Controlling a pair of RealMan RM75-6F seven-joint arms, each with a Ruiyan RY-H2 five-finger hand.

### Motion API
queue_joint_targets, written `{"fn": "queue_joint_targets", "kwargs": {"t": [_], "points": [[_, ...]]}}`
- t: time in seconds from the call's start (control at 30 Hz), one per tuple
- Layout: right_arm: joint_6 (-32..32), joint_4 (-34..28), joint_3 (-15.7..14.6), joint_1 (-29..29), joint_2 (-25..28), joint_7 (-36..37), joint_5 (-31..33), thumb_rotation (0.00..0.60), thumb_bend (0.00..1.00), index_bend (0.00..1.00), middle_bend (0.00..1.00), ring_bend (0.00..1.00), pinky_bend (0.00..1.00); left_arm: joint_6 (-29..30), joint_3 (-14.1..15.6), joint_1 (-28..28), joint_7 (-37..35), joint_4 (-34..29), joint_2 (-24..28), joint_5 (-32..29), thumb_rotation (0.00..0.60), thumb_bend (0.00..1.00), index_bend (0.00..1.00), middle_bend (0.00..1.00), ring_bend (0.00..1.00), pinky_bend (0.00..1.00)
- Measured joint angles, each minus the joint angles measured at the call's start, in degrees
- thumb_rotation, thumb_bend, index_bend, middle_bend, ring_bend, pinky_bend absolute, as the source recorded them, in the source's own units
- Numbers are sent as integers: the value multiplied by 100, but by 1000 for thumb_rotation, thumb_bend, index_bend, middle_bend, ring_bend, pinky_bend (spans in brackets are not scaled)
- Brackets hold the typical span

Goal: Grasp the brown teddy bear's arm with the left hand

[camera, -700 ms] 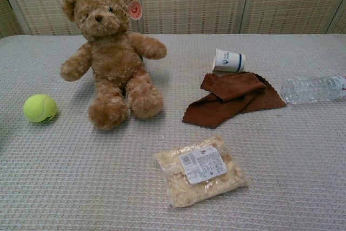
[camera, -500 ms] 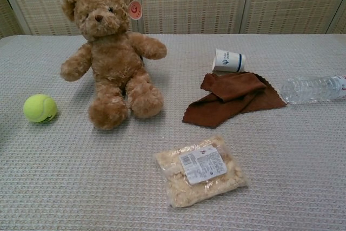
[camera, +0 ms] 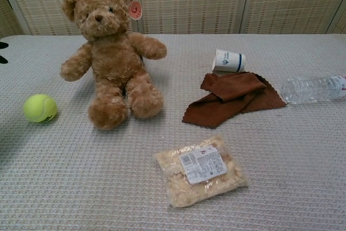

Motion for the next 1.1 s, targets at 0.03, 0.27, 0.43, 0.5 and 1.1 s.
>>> {"fn": "queue_joint_targets", "kwargs": {"t": [0.03, 0.27, 0.43, 0.5, 1.1], "points": [[-15, 39, -7, 24, -2, 50, -26, 600, 187, 0, 65, 0, 119, -81, -74, -66, 68, 26, -67, -107, 600, 340, 83, 205, 188, 316], [-215, 137, 12, 145, -43, 151, 62, 600, 187, 0, 65, 0, 119, -603, -667, -629, 536, 424, -652, -866, 600, 337, 129, 232, 202, 323], [-373, 94, -108, 218, 85, 287, -23, 600, 187, 0, 65, 0, 119, -859, -955, -911, 862, 729, -932, -1384, 600, 336, 141, 237, 209, 335], [-386, 80, -141, 235, 126, 357, -56, 600, 187, 0, 65, 0, 119, -967, -1059, -1003, 1054, 768, -998, -1647, 600, 337, 146, 239, 211, 341], [-352, 70, -235, 269, 248, 563, -105, 600, 187, 0, 65, 0, 119, -1346, -1848, -1904, 2754, 462, -1295, -3983, 600, 337, 225, 309, 251, 359]]}}
